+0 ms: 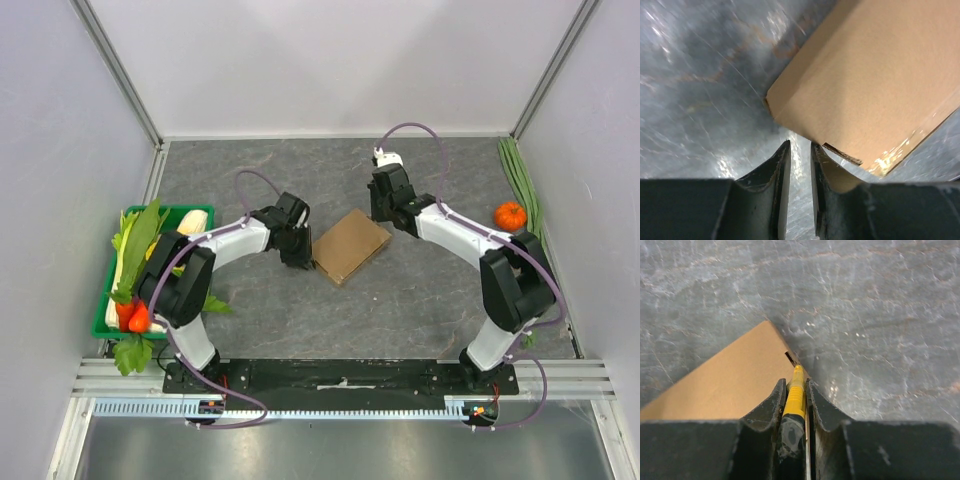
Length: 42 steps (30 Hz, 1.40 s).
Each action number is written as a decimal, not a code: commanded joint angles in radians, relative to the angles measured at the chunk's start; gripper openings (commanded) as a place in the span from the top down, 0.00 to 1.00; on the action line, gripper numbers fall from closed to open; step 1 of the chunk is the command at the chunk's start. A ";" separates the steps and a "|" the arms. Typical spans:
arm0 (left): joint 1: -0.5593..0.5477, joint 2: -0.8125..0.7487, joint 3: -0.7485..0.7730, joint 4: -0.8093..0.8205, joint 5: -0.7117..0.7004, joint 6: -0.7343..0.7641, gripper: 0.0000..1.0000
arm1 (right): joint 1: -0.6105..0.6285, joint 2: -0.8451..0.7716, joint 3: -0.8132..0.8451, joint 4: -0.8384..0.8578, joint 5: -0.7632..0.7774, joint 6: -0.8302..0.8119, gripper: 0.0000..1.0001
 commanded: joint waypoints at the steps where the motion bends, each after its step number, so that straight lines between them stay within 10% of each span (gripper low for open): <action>1: 0.068 0.065 0.095 0.096 0.114 -0.069 0.72 | 0.009 -0.099 -0.065 -0.038 -0.050 0.011 1.00; 27: 0.190 0.321 0.417 0.260 0.439 -0.044 0.67 | 0.279 -0.427 -0.251 -0.211 0.074 0.256 1.00; 36: 0.196 0.036 0.198 0.205 0.304 -0.035 0.67 | 0.284 -0.426 -0.237 -0.145 0.062 0.086 1.00; 42: 0.182 -0.110 -0.027 0.186 0.295 0.057 0.92 | 0.284 -0.377 -0.203 -0.114 0.119 0.009 1.00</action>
